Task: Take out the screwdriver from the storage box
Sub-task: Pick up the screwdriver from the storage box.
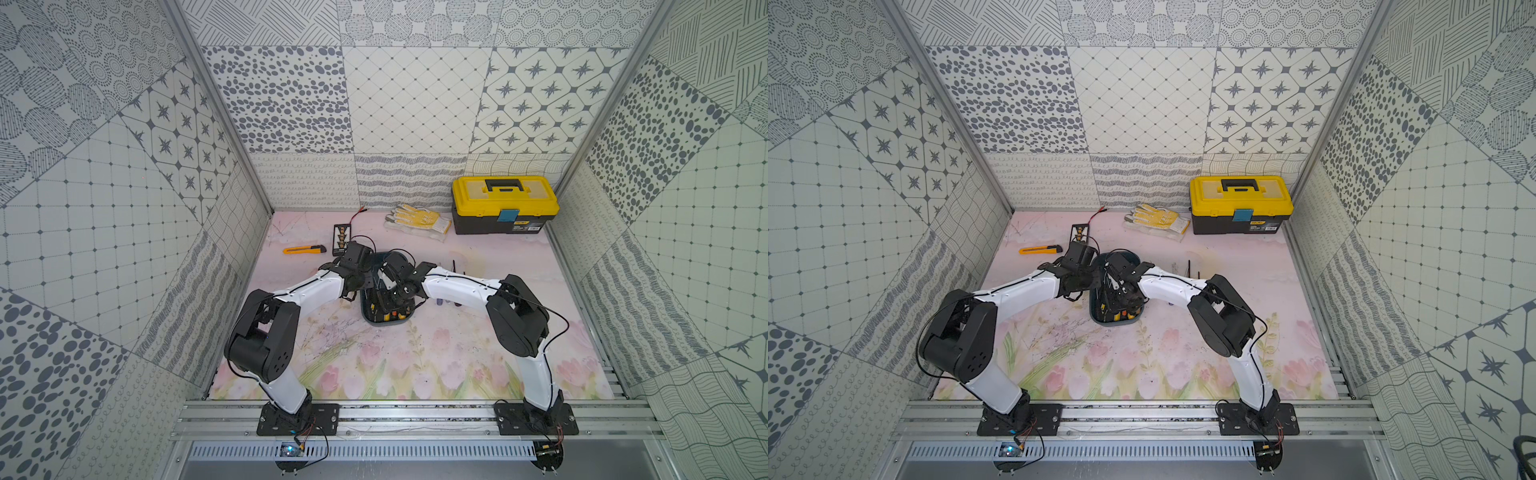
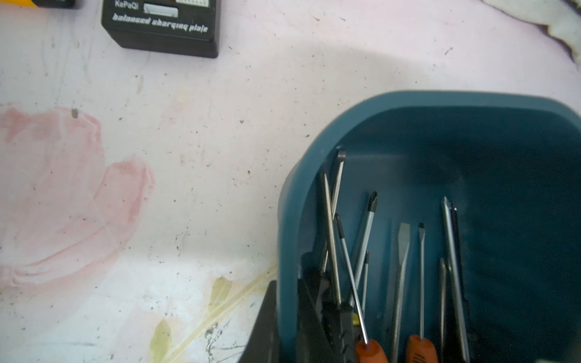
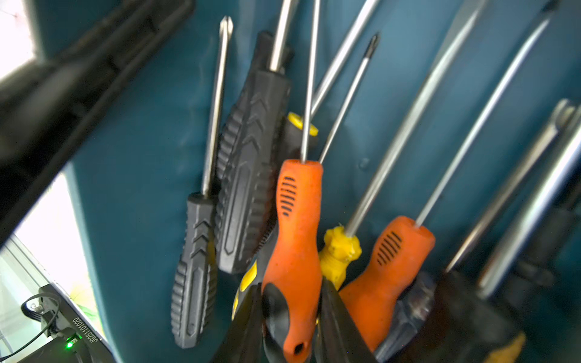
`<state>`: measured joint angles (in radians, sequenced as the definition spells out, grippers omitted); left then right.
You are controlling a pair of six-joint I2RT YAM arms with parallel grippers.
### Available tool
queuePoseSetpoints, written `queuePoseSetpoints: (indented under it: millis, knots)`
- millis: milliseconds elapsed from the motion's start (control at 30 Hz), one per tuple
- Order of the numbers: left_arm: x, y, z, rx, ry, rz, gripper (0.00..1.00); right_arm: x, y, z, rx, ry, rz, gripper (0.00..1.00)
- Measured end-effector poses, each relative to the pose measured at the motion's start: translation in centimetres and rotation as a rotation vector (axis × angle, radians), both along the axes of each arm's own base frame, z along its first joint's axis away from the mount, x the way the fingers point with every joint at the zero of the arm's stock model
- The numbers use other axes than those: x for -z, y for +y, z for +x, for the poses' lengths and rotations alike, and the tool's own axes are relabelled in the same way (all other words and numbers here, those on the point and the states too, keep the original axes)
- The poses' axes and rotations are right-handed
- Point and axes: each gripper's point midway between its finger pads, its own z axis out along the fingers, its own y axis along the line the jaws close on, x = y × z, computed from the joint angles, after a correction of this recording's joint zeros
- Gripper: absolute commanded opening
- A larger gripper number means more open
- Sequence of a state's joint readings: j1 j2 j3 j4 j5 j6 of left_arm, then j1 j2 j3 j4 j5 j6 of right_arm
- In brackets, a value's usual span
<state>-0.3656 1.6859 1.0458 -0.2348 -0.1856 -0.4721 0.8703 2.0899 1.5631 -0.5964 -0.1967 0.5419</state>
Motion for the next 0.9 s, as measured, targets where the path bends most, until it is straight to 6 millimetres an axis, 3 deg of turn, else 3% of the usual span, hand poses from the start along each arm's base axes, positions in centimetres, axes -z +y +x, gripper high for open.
queuePoseSetpoints:
  millis: [300,433,733,900]
  knots:
    - [0.0,0.1,0.0,-0.007,-0.001,0.003,0.00,-0.4,0.0,0.2,0.004,-0.020,0.012,0.00]
    - [0.0,0.1,0.0,-0.008,-0.001,0.004,0.00,-0.9,-0.4,0.3,0.014,-0.047,0.014,0.00]
    - [-0.7,0.3,0.4,-0.017,-0.014,0.014,0.00,-5.1,-1.0,1.9,0.045,-0.154,0.067,0.00]
    - [-0.7,0.5,0.5,-0.025,-0.015,0.025,0.00,-6.1,-2.2,2.6,0.069,-0.187,0.071,0.00]
